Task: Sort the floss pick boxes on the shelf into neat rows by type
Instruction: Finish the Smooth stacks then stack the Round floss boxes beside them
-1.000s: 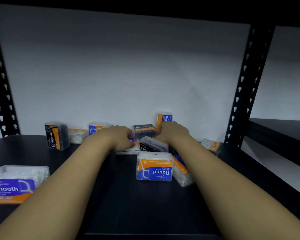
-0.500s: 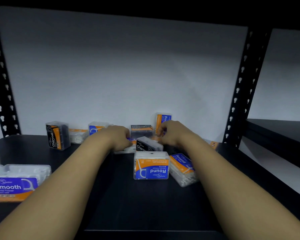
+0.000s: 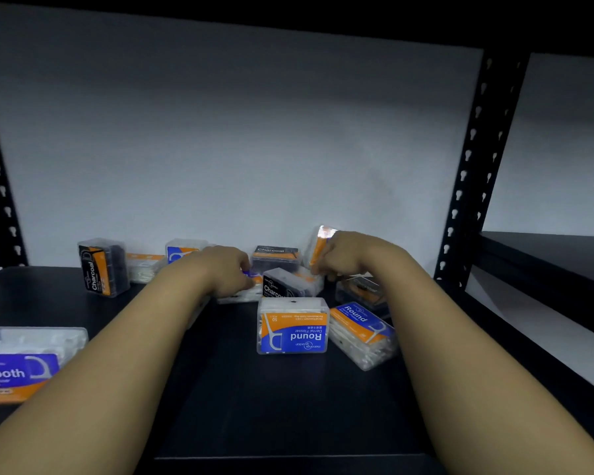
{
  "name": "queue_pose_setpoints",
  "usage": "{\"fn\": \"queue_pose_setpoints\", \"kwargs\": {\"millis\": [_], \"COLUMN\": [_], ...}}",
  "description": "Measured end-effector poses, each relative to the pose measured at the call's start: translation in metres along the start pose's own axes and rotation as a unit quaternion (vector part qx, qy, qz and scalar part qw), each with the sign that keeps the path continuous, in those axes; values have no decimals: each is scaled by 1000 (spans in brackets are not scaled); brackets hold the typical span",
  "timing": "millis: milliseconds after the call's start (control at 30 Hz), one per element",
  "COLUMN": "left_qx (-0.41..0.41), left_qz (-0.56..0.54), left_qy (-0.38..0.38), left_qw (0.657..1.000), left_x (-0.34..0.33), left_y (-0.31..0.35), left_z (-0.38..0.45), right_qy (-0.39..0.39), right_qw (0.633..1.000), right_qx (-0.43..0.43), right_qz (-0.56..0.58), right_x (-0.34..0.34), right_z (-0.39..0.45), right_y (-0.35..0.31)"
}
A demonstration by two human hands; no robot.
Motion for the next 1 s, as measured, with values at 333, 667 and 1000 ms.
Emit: {"fn": "queue_pose_setpoints", "kwargs": {"millis": [333, 667, 1000], "left_qx": [5, 20, 22], "left_qz": [-3, 29, 0], "left_qy": [3, 0, 12], "left_qw": [1000, 999, 1000], "left_x": [0, -4, 4], "left_y": [-2, -14, -9], "left_z": [2, 8, 2], "right_qy": [-50, 143, 131], "right_qw": [997, 982, 987], "right_qx": [-9, 10, -13], "right_qz": [-52, 120, 92], "right_x": [-19, 38, 25], "right_z": [-4, -19, -15], "right_y": [-4, 0, -3]}}
Point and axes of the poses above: each hand's wrist, its own z-axis towards the middle knuckle, its own x-axis out of the back of the hand, y = z × x, the point moved 8 cm from there along z, towards the middle knuckle, and after that the axes turned 6 degrees about -z, right-handed, at the moved point
